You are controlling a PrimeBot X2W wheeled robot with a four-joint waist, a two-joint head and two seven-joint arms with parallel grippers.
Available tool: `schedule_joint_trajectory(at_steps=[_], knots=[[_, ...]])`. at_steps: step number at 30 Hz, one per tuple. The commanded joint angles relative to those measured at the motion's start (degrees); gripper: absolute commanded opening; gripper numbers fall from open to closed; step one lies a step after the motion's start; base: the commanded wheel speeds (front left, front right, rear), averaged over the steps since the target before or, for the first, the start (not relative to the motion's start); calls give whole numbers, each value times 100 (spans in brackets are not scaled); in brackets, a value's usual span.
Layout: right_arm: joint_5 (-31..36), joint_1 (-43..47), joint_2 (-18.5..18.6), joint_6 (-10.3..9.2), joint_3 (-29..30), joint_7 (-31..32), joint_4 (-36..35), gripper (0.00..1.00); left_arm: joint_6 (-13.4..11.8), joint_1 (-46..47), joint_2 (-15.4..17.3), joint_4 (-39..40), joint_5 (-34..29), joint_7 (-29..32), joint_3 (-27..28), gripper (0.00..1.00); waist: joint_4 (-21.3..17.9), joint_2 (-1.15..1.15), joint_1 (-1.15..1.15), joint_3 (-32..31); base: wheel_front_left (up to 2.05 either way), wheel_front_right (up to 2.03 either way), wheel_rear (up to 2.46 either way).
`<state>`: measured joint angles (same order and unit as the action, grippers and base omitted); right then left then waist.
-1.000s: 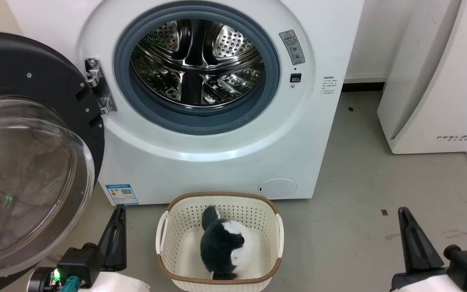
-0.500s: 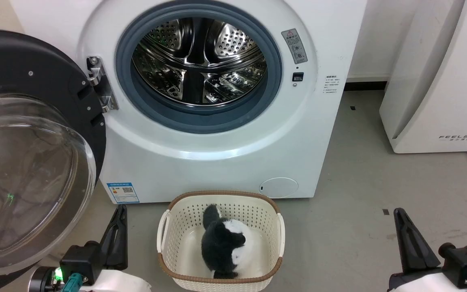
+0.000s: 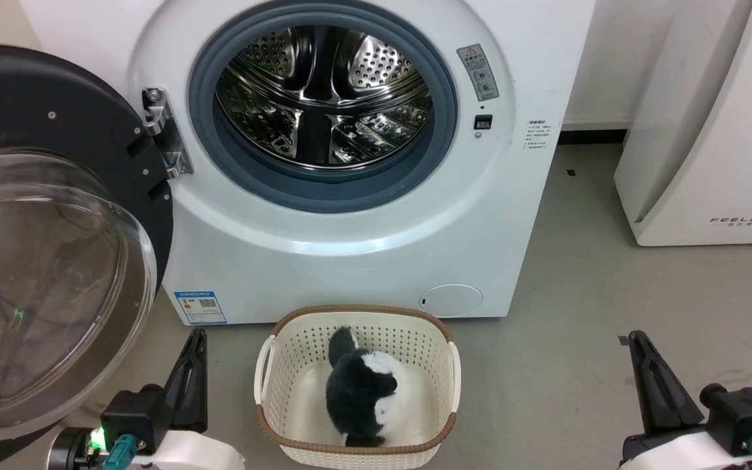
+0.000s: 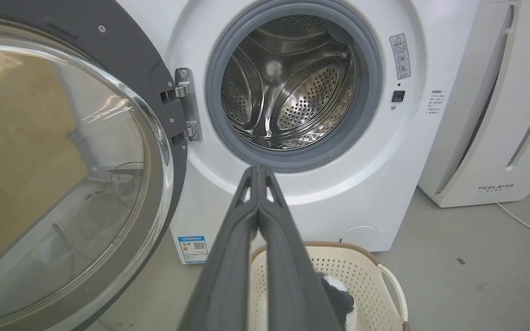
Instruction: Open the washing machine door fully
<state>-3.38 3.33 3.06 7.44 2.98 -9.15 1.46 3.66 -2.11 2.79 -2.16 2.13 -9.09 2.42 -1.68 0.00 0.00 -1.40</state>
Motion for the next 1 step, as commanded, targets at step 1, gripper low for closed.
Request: schedule_joint_trajectory(at_steps=[1], knots=[[60,-76,-7,2,-25,31,-31,0,-35,72,4,28,-33,28,-12,0,4,0,0,3,0,0,0]])
